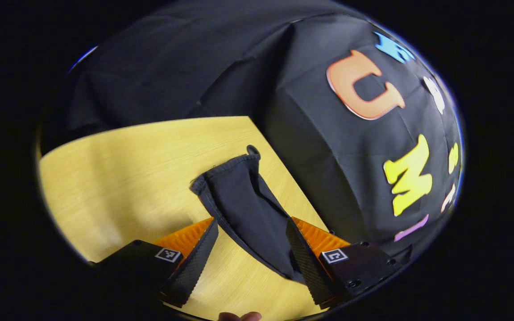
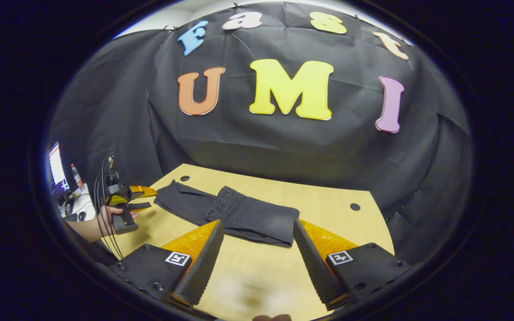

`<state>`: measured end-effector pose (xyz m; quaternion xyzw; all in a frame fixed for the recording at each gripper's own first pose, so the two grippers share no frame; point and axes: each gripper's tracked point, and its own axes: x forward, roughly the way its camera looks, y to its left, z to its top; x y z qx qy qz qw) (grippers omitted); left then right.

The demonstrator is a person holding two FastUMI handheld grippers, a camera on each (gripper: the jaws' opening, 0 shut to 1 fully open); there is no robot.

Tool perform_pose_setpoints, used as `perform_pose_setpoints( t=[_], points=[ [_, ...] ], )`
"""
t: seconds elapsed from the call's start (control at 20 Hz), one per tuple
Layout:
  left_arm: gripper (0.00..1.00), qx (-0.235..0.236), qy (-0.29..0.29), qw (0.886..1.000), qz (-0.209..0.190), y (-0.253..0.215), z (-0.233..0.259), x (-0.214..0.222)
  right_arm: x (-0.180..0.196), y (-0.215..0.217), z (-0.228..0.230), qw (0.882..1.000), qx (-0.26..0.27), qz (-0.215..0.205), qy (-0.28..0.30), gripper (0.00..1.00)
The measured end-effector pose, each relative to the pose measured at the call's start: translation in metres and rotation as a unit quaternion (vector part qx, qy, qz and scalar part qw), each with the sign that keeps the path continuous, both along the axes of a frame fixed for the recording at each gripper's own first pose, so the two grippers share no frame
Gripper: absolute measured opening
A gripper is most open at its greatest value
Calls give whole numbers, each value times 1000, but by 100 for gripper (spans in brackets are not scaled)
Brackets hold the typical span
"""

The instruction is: Grasp the waist and the cuffs of the jeans and fold them to make the two legs overlap; first hold the waist and fold one-third of the jeans toward the cuffs, then hold the cuffs and fold the remaining one-third in the same direction to finish folding.

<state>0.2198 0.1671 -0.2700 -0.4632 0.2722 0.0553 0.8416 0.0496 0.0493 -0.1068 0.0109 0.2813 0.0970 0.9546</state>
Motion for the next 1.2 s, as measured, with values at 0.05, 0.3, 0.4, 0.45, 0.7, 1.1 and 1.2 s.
perform_pose_setpoints(
  t=[0.05,0.3,0.4,0.45,0.7,1.1,1.2],
  points=[
    [98,-27,9,1000,10,1,-5,5,-1,-3,-1,1000,-1,-3,3,93],
    [98,-107,47,991,65,18,-26,30,-2,-11,-4,1000,6,-14,12,96],
    [98,-112,63,989,74,24,-32,31,0,-16,-4,1000,12,-25,14,96],
    [98,-115,70,988,78,25,-35,32,1,-19,-4,999,14,-29,15,96],
    [96,-147,84,981,97,27,-46,45,5,-27,-5,999,15,-39,16,93],
    [81,-161,58,980,103,23,-52,70,3,-36,-12,998,18,-60,29,93],
    [69,-165,57,979,104,23,-53,68,-2,-45,-18,997,21,-70,34,93]
  ],
)
